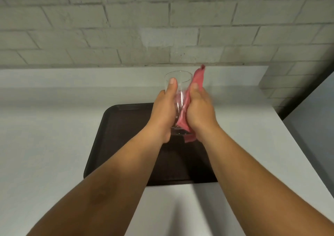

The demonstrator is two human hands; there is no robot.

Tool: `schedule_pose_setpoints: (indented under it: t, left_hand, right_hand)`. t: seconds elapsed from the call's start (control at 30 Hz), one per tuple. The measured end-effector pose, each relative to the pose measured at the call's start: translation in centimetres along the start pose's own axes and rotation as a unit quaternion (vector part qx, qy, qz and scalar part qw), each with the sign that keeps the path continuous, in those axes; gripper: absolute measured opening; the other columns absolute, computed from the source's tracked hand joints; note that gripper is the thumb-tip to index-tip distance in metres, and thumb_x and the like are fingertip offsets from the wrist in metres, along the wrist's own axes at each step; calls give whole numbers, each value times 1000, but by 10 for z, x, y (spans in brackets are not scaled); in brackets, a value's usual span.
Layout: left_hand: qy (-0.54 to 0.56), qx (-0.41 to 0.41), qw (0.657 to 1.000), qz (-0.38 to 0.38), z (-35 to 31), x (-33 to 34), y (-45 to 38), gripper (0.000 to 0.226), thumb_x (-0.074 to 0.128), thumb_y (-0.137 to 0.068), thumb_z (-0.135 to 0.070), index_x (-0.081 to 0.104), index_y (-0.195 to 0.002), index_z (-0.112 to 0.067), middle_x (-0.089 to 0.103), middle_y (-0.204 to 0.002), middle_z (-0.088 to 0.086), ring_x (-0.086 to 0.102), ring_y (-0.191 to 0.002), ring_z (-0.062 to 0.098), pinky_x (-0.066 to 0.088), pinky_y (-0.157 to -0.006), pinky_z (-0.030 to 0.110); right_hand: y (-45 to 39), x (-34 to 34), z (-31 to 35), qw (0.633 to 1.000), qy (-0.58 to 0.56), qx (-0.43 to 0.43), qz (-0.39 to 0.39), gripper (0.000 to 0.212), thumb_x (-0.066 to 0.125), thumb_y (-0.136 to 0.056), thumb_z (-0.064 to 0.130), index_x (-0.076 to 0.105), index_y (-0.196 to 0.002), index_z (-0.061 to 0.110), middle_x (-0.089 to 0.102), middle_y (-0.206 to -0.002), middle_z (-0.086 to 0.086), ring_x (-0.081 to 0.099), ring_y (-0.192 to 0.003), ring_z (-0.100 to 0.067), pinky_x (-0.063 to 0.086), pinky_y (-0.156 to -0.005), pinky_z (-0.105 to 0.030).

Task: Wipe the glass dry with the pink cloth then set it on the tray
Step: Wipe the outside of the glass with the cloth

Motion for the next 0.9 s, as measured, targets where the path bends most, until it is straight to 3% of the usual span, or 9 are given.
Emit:
schedule_pose_setpoints:
  t: [0.1,0.17,0.23,0.3,0.43,0.53,0.67,0.73,0.9]
  left_hand:
    - [-69,16,997,-35,-7,-4,-10,76,41,-104,-74,59,-148,-14,71,-137,8,72,-108,14,57,-84,29]
    - [-86,40,994,-49,-7,-7,-12,75,40,-106,-71,64,-142,-10,73,-123,6,71,-97,14,53,-76,26]
    - [-54,47,997,-43,-5,-9,-10,76,44,-105,-71,67,-135,-5,76,-119,12,75,-105,24,59,-91,38]
    - [-11,46,999,-25,-5,-10,-5,80,49,-96,-74,67,-136,-7,77,-129,16,75,-119,29,58,-107,49]
    - [29,23,999,1,-5,-7,1,79,46,-98,-78,65,-144,-18,77,-136,13,75,-124,27,55,-114,52]
    - [32,1,999,-16,0,-4,0,67,45,-102,-76,76,-122,-21,85,-116,9,83,-106,24,63,-99,46]
    - [-51,14,996,-66,1,-3,-5,73,41,-108,-68,71,-127,-4,79,-112,10,77,-96,19,59,-81,32]
    - [-80,37,994,-67,1,-5,-6,71,40,-109,-66,69,-119,-1,76,-104,8,74,-92,19,55,-77,31]
    - [-36,25,999,7,3,-4,5,73,44,-104,-72,63,-144,-14,77,-134,12,74,-125,25,54,-115,52]
  right_hand:
    - [22,16,-11,985,146,-81,32,71,25,-106,56,6,-167,26,36,-167,-7,47,-145,-27,35,-113,-34]
    - [20,21,-9,979,175,-103,12,73,28,-108,52,-3,-166,21,28,-170,-8,44,-146,-28,32,-102,-29]
    - [12,22,3,974,191,-118,-12,73,30,-107,51,4,-166,17,39,-162,-12,53,-135,-29,36,-95,-29]
    - [3,21,16,976,182,-118,-37,64,30,-106,53,28,-158,15,60,-135,-9,64,-115,-26,44,-82,-31]
    - [-19,11,25,999,44,-14,-28,58,25,-106,57,66,-103,17,70,-89,0,71,-91,-23,57,-87,-45]
    - [-15,6,18,998,58,0,7,56,26,-107,54,67,-116,17,73,-106,-3,71,-102,-24,54,-96,-46]
    - [12,14,1,979,187,-78,17,67,30,-106,53,20,-163,19,56,-146,-9,59,-130,-30,49,-105,-45]
    - [14,15,2,978,188,-93,-7,65,32,-105,55,27,-157,17,61,-136,-10,65,-118,-30,54,-98,-47]
    - [-7,7,10,997,57,15,-53,61,26,-100,65,65,-98,17,75,-99,-9,73,-92,-28,58,-90,-50]
Point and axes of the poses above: each hand's wrist, its own y-axis away from the middle knuckle, its own x-axis out of the palm, z = x × y, the point moved 4 cm from there along -y, towards the middle knuckle
